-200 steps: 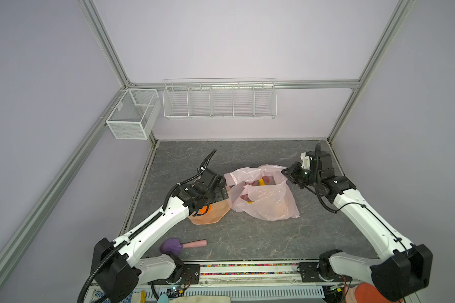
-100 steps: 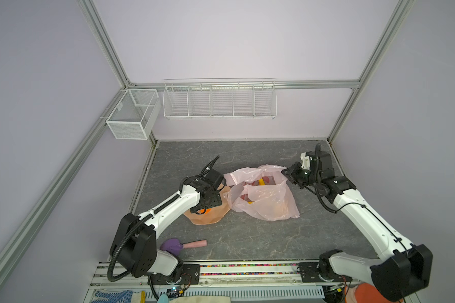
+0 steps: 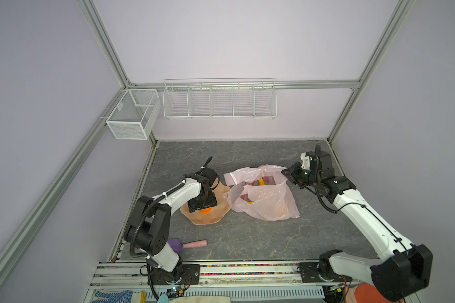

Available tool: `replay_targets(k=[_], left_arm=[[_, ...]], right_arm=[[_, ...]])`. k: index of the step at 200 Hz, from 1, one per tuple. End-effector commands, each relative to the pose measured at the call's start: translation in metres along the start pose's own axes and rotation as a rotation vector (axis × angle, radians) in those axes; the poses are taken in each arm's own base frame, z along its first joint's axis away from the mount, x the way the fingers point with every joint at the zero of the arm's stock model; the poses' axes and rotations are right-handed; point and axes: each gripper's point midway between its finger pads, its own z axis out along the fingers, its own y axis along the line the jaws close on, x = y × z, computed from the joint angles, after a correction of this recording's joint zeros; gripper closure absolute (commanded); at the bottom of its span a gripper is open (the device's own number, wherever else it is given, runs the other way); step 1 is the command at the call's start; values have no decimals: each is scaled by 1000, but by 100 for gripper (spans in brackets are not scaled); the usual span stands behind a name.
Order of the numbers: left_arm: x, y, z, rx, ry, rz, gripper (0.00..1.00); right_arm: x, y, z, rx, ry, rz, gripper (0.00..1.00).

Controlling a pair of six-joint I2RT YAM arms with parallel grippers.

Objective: Place the fruits into the plastic bag
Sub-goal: Pick up the fruit from the plate.

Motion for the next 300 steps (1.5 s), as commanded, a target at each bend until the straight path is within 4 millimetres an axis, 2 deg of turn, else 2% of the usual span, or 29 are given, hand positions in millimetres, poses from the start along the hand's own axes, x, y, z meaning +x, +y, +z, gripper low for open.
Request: replay_targets(k=[1,39,81,112,149,182,239,262,300], left_arm=[[-3,-8,0,21,15,31,18],[-3,-9,6,21,22,32,29],[-4,-6,10,8,18,29,35],[-5,-6,12,11,20,30,47],[-10,-6,4,16,1,35,60],[-20,-8,-17,42,-55,30,62],[-46,-19,-80,178,-254,31,64],[-51,-20,-102,236,-334,42,65],[-51,-37,-133,394,-440,124,67]], right_arm=[[-5,9,-10,-20,-20,-16,93],[-5,8,-11,-15,-23,-16,94],[-5,8,-11,-14,-24,-16,93],[-4,7,-11,-14,-23,-16,93],[-4,7,-12,-12,-26,-17,93],[-5,7,-12,-12,-27,-19,93],[-5,7,-11,-14,-25,-18,93],[-5,7,-11,-14,-25,-18,93],[-4,7,-11,-15,-24,-17,93]])
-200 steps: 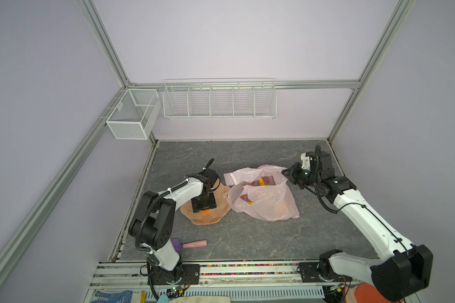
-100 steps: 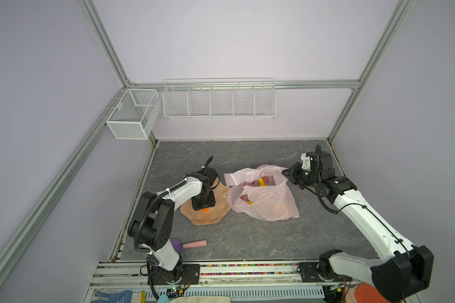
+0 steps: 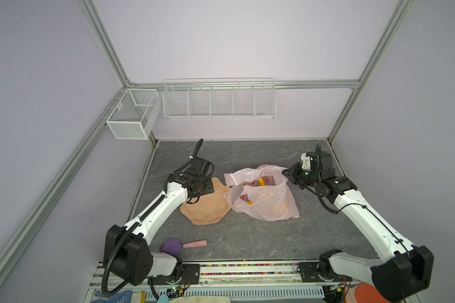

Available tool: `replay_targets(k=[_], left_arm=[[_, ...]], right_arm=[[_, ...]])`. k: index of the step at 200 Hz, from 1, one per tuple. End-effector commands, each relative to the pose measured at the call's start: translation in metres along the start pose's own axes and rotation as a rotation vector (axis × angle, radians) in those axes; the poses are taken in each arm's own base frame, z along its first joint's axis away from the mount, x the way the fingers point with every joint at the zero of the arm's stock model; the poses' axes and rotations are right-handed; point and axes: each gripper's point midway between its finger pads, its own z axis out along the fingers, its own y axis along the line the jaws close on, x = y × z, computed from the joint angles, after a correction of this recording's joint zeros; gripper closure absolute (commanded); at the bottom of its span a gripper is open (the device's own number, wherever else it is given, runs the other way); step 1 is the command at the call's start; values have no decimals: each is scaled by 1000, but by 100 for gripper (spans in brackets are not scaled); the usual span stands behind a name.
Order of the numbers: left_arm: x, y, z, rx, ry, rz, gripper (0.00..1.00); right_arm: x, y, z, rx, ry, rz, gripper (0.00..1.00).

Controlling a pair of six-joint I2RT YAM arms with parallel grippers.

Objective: Place the fruits into the plastic bag
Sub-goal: Pick up the fruit from the plate, then place the fruit in the plastic bag.

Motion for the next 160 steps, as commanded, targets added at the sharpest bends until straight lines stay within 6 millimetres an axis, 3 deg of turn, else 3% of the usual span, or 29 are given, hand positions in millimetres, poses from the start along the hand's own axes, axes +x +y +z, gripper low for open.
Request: replay_targets(k=[1,45,110,160], left_arm=[[-9,-14,-11,99,-69,59,67],[-17,-57,-52,321,-212,230,68],[9,-130,-99,542,-283,598,67],[20,-157,-105,586,-280,730,67]], right_arm=[[-6,8,-8,-20,-27,-17,93],[-6,8,-8,-21,-27,-17,93],[-6,8,-10,-20,-31,-16,93],[-5,7,-12,-17,-34,-16,93]])
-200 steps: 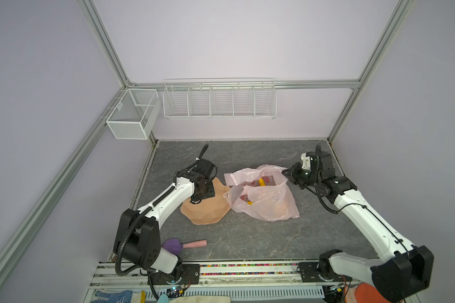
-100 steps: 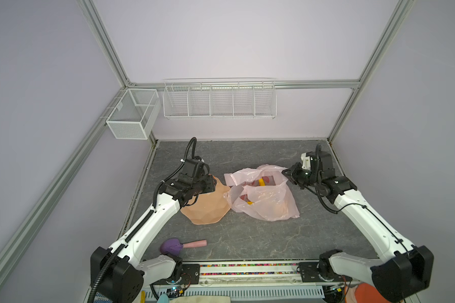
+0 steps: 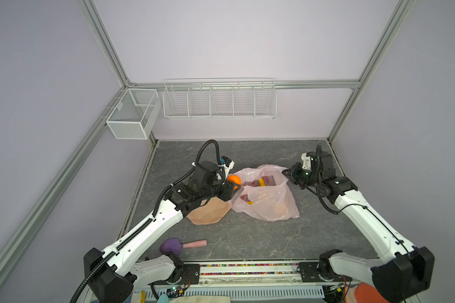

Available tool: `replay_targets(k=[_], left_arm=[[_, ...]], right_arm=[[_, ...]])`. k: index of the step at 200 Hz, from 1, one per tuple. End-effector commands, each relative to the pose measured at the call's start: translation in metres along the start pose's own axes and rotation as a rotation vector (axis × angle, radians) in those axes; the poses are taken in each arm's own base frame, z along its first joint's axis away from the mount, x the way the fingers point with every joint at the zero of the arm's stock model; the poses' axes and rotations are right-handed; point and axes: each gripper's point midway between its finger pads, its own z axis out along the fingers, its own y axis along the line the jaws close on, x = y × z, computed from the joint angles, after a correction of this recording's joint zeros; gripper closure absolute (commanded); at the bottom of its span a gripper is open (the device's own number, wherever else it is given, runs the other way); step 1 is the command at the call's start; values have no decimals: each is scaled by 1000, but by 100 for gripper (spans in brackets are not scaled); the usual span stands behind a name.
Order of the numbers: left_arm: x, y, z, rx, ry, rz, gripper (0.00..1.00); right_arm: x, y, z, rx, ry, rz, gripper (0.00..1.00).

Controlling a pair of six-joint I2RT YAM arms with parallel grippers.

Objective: Place the fruits into the plastic bag
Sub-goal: Place the fruit in the plastic bag.

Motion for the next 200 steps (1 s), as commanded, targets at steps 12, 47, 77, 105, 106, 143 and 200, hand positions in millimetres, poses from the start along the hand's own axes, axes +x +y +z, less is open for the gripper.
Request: replay_targets(k=[12,47,77,105,106,143,200], left_arm=[[-17,-14,3,26,-16,125,68],[-24,-24,16,39,-4,217,68],[-29,-32,33,58,19,268,69],[-31,-28,52,24,43,301,72],[-31,-28,52,22,43,301,72],[-31,-25,78,20,77,303,73],[-9,-31,95,70,147,305,73]], right_arm=[[-5,6,-10,-17,-30,-16,93],[-5,6,-11,-16,-32,-15,93],[-5,6,-12,-16,-33,-15,93],[-4,7,-13,-18,-34,-17,93],[-4,7,-13,-18,-33,-17,93],[-3,8,-14,-19,-32,-19,93],[-4,8,-16,-18,-37,-22,93]])
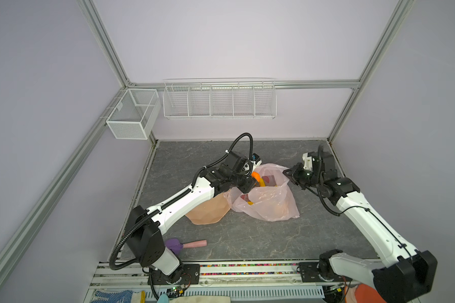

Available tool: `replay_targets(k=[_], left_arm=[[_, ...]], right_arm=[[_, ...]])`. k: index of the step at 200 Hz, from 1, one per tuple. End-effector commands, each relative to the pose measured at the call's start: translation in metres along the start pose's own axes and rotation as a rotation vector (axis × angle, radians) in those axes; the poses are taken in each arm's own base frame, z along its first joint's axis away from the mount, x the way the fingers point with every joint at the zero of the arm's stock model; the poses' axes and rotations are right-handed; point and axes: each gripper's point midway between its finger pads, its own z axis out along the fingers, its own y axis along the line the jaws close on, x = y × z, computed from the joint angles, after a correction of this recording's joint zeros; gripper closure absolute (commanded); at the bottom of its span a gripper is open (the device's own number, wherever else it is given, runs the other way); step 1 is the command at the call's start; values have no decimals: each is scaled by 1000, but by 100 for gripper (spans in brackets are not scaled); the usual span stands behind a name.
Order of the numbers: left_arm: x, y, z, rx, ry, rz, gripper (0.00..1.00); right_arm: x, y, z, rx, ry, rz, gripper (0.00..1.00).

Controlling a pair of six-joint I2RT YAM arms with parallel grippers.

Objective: Place the fruits into the plastic bag
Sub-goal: Place the fruit in the plastic bag.

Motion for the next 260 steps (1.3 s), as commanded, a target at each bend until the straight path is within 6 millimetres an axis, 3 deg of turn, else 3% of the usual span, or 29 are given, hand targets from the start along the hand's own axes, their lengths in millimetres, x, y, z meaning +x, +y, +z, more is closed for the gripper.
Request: replay_targets(k=[1,86,140,222,242,260], left_arm=[[-2,-11,-1,38,-4,48,73],[51,-52,19,140,166,128,73],[65,-73,38,232,269,128,74],[59,-60,69,221,386,84,69],[53,-54,80,196,392,77,62],[40,-52,89,187,375,63,49]], right_arm=[[-4,6,-10,-12,-29,-19,93],[-5,7,-5,-11,-23,-16,93],[-6,7,-3,-13,-22,-16,93],[-5,6,-1,-10,-19,-16,93],[-5,6,0,-9,-16,-15,93],[-6,6,1,-11,-15,-15,93]])
